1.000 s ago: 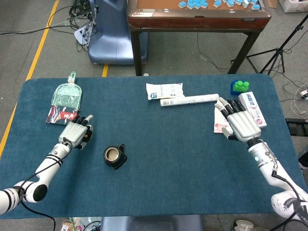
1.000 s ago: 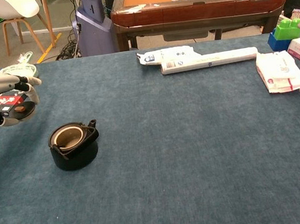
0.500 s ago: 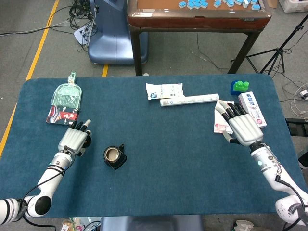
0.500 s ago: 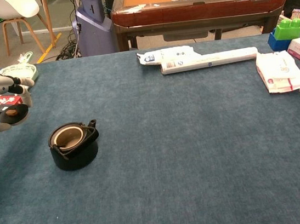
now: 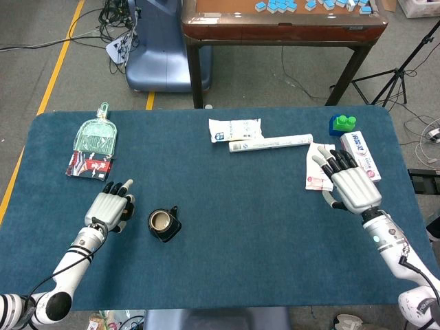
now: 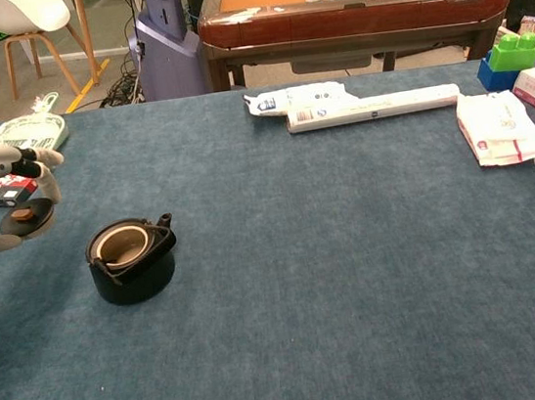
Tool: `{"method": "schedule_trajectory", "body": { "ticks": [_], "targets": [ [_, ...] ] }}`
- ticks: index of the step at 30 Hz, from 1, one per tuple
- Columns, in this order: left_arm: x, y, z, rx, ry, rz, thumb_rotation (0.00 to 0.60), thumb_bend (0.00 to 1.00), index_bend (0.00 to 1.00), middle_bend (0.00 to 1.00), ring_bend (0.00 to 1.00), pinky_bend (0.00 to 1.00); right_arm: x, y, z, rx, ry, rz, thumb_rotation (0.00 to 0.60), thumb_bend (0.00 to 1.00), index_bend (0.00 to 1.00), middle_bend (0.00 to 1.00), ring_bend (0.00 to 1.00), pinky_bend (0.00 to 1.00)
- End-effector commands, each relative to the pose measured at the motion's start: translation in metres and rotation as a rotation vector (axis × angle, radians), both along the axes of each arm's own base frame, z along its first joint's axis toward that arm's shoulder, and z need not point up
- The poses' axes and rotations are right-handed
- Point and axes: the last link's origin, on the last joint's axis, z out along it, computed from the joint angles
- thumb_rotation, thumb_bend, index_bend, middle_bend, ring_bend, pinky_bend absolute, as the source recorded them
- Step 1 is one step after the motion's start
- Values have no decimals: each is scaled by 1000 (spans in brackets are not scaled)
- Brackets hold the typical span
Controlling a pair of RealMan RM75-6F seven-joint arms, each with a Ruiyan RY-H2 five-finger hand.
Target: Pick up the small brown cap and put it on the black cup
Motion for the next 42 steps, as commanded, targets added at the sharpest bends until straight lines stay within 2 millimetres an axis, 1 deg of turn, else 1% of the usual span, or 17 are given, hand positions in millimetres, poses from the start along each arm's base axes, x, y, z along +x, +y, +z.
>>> {"method": "schedule_trajectory", "body": {
  "ticks": [1, 8, 13, 17, 24, 33, 42],
  "targets": [
    [1, -3, 0, -5, -9, 3, 600, 324, 325, 0, 0, 0, 0, 1, -1, 3, 1, 1, 600, 427, 11, 0, 0, 0],
    [9, -9, -3, -2, -1, -19, 600, 325, 325, 0, 0, 0, 3, 2, -4, 10, 0, 9, 600, 428, 11, 0, 0, 0],
    [18, -15, -10, -5, 11, -27, 600, 324, 325, 0, 0, 0, 2, 4, -4, 15, -1, 15, 600, 427, 11, 0, 0, 0],
    [21, -18, -16, -9, 21, -19, 600, 324, 325, 0, 0, 0, -1, 5, -4, 21, -6, 14, 600, 427, 11, 0, 0, 0],
    [28, -23, -29, -18, 35, -20, 600, 324, 325, 0, 0, 0, -4, 9, 4, 12, -26, 28, 600, 427, 11, 0, 0, 0],
    [44, -22, -37, -21, 60, -36, 600, 324, 325, 0, 0, 0, -18, 13, 12, 0, -41, 8, 600, 428, 11, 0, 0, 0],
    [58, -21, -43, -38, 80, -37, 600, 325, 325, 0, 0, 0, -28, 12, 15, 0, -52, -1, 600, 428, 11, 0, 0, 0]
  ]
}}
